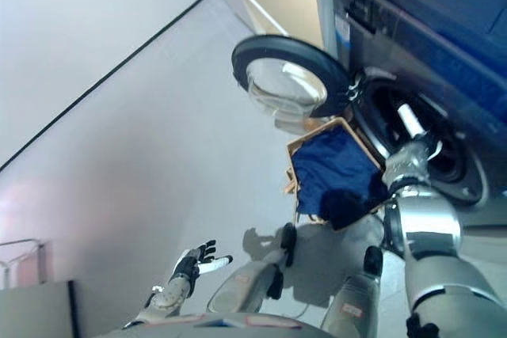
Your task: Put the clothes in the basket into the washing machine.
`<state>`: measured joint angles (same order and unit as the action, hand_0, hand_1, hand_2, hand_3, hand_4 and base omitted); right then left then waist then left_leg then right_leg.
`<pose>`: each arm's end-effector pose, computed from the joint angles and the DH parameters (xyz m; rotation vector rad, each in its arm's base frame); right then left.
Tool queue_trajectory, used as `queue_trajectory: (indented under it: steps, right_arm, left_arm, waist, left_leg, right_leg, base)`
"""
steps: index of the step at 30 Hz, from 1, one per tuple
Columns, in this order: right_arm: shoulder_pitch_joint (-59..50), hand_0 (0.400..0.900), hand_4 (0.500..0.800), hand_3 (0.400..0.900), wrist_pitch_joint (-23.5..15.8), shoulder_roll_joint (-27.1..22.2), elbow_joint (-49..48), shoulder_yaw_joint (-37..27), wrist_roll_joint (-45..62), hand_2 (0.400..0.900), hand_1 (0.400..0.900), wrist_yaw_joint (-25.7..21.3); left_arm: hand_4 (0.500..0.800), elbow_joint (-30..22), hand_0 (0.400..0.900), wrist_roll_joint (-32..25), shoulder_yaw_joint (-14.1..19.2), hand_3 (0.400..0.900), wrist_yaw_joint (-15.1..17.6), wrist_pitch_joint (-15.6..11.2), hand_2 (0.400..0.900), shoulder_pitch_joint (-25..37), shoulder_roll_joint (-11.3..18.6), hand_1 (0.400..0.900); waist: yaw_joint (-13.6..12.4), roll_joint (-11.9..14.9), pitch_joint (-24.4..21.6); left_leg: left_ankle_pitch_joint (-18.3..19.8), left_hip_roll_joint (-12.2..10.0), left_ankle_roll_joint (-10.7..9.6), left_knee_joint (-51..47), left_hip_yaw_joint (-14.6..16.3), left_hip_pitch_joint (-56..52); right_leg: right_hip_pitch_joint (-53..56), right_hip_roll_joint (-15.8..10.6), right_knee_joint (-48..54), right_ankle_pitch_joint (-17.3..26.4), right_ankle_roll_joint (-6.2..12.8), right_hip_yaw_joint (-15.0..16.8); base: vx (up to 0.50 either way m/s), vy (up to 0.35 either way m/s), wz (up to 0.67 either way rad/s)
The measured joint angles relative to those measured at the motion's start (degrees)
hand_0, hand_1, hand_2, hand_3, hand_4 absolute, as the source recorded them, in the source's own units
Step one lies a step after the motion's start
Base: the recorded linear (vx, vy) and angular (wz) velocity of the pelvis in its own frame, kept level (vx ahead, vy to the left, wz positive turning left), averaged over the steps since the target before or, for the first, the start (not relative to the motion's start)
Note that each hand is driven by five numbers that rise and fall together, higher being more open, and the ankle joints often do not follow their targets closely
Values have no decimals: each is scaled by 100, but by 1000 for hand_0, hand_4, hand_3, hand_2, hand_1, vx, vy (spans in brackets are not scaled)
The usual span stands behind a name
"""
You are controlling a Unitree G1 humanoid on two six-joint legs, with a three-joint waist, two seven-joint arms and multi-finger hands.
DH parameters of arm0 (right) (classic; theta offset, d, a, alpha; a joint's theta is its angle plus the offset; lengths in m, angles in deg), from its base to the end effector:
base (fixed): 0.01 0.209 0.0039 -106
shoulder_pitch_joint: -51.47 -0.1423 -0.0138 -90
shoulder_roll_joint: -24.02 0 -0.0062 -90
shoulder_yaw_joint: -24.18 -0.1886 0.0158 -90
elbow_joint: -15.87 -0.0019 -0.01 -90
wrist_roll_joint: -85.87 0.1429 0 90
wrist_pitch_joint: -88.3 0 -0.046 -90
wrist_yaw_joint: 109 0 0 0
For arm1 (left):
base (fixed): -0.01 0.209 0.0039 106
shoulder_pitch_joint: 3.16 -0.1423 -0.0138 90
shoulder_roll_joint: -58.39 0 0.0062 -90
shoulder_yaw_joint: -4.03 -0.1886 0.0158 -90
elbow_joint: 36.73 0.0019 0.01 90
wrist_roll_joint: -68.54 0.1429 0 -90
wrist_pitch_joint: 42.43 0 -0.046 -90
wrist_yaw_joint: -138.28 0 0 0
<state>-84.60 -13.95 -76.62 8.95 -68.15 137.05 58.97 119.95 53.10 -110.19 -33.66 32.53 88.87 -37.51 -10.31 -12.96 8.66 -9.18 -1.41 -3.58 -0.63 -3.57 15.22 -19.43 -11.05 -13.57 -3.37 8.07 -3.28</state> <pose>0.3011 -0.2854 0.0424 0.4643 0.2841 -0.7743 0.1023 0.1766 -0.1210 0.2140 0.8881 -0.0040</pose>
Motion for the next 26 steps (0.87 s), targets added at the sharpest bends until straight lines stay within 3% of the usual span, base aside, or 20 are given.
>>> queue_trajectory:
  steps: [5, 14, 21, 26]
  right_arm:
    - [1276, 900, 800, 900, 235, 457, 20, 237, -1001, 900, 900, 78]
    - [3890, 900, 800, 900, 298, 1013, 14, 314, -2423, 900, 900, 155]
    - [4933, 900, 800, 900, 394, 1224, 179, 277, -3009, 900, 900, 301]
    - [5120, 900, 800, 900, 499, 1325, 342, 317, -3331, 900, 900, 493]
  left_arm:
    - [800, 303, 900, 203, 149, 900, -118, 62, 900, -139, -27, 900]
    - [800, 966, 900, 683, 609, 900, -203, 142, 900, -255, -39, 900]
    - [800, 1301, 900, 950, 861, 900, -405, 147, 900, -295, -26, 900]
    - [800, 1394, 900, 1103, 887, 900, -638, 261, 900, -431, -29, 900]
  waist:
    - [232, 340, -298]
    - [646, 919, -868]
    - [900, 1150, -1139]
    - [898, 1118, -1293]
  left_leg:
    - [93, -80, -19, -88, 77, -313]
    - [375, -189, -36, -175, 219, -996]
    - [487, -218, -35, -222, 230, -1393]
    - [506, -268, -58, -279, 310, -1593]
  right_leg:
    - [374, 102, 326, 74, -84, -22]
    - [1207, 217, 862, 94, -112, -10]
    - [1726, 247, 1166, 142, -103, -45]
    - [1902, 294, 1249, 149, -114, -21]
  base:
    - [47, -39, -14]
    - [50, -8, -3]
    - [41, 1, -3]
    - [25, 15, -7]
